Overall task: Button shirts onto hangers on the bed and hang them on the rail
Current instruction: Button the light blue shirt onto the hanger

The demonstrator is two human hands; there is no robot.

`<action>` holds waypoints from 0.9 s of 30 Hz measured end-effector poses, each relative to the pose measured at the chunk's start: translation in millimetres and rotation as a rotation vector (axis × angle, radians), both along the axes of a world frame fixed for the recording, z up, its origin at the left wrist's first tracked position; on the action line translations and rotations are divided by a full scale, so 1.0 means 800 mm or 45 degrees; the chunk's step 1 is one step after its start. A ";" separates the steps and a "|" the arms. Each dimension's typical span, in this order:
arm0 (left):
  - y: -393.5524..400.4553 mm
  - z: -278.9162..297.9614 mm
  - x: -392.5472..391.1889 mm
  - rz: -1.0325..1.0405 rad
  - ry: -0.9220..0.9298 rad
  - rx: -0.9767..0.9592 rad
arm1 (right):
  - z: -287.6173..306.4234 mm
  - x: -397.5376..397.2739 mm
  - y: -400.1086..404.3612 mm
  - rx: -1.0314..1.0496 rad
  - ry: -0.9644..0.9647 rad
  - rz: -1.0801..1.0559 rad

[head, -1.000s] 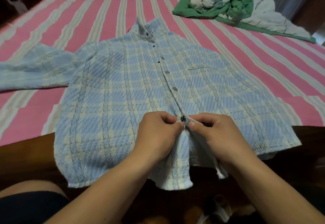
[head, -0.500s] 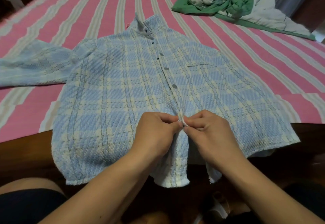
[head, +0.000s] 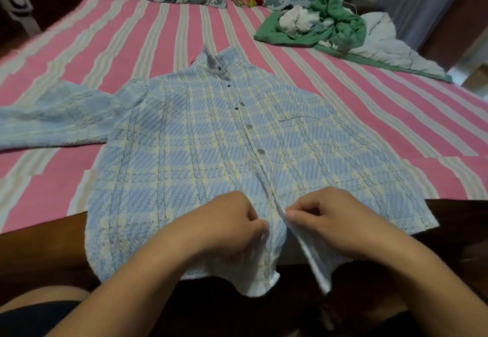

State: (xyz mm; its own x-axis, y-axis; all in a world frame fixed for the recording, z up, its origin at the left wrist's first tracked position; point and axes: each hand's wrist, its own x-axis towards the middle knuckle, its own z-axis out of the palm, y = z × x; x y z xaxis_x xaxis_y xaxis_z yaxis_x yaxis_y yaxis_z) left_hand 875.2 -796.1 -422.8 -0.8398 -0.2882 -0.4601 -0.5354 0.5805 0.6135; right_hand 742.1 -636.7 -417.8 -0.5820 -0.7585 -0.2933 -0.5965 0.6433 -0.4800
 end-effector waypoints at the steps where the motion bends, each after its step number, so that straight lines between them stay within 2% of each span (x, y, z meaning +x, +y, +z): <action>1: -0.007 0.008 0.001 0.003 0.025 -0.058 | 0.012 -0.003 0.000 -0.082 -0.033 -0.075; 4: -0.043 0.025 -0.018 0.213 0.225 -0.125 | 0.040 -0.027 -0.024 -0.336 0.158 -0.292; 6: -0.073 0.023 -0.051 0.368 0.303 -0.112 | 0.044 -0.040 -0.064 -0.340 0.189 -0.268; 11: -0.093 -0.026 -0.109 0.353 0.116 -0.163 | -0.020 -0.061 -0.154 0.186 0.128 -0.118; 15: -0.087 -0.061 -0.105 0.263 0.194 -0.306 | -0.056 -0.085 -0.143 -0.131 -0.020 -0.416; 19: -0.098 -0.063 -0.126 0.272 0.129 -0.374 | -0.051 -0.103 -0.127 -0.312 -0.263 -0.515; 22: -0.094 -0.066 -0.142 0.291 -0.024 -0.518 | -0.051 -0.104 -0.121 -0.404 -0.396 -0.625; 24: -0.082 -0.062 -0.149 0.249 -0.142 -0.617 | -0.053 -0.102 -0.119 -0.425 -0.406 -0.638; 27: -0.073 -0.057 -0.154 0.195 -0.196 -0.660 | -0.052 -0.099 -0.124 -0.449 -0.396 -0.659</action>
